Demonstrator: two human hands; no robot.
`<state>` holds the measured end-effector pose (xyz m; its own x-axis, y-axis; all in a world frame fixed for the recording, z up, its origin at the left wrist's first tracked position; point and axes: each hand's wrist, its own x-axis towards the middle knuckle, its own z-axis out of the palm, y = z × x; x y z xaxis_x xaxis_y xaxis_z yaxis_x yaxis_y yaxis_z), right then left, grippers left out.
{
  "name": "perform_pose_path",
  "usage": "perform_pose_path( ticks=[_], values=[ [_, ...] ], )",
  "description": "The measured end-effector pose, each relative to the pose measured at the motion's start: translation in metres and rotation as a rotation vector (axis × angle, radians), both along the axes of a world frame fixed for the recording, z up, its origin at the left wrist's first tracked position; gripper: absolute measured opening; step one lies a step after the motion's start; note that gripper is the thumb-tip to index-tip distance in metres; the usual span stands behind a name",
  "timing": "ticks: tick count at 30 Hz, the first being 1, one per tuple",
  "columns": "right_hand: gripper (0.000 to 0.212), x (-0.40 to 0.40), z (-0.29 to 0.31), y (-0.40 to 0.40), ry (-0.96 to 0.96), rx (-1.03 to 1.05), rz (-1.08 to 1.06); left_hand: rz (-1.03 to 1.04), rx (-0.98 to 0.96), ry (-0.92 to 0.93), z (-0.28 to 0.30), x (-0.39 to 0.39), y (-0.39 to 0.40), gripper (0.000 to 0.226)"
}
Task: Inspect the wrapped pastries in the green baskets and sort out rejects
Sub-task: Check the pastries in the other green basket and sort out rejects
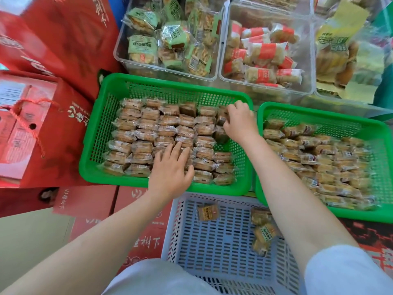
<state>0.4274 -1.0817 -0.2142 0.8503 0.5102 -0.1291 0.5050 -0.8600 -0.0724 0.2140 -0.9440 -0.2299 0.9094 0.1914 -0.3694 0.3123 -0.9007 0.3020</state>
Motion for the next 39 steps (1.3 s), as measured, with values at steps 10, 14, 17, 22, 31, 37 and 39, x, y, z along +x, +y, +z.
perform_pose_path(
  ticks=[10,14,17,22,31,37,39],
  values=[
    [0.016,0.011,-0.002,0.009,-0.042,0.030,0.011,-0.003,0.016,0.009,-0.001,0.000,-0.001,0.062],
    [0.024,0.018,0.004,0.017,-0.081,-0.028,-0.012,-0.009,0.020,0.016,-0.001,0.000,0.000,0.063],
    [0.026,0.021,0.000,0.019,-0.100,-0.084,0.021,-0.008,0.024,0.022,0.000,0.000,0.000,0.063],
    [0.011,0.024,0.005,0.016,-0.294,-0.011,0.003,-0.012,0.030,0.030,0.000,0.000,-0.001,0.064],
    [0.004,-0.063,0.094,-0.018,-0.138,0.864,-0.352,-0.018,-0.004,0.015,0.003,-0.001,-0.001,0.063],
    [0.007,-0.168,0.109,-0.032,0.459,1.152,-0.822,0.159,-0.369,-0.191,0.042,-0.018,0.001,0.052],
    [0.008,-0.197,0.113,-0.034,0.489,1.167,-0.820,0.401,-0.932,-0.170,0.082,-0.034,-0.003,0.043]
  ],
)
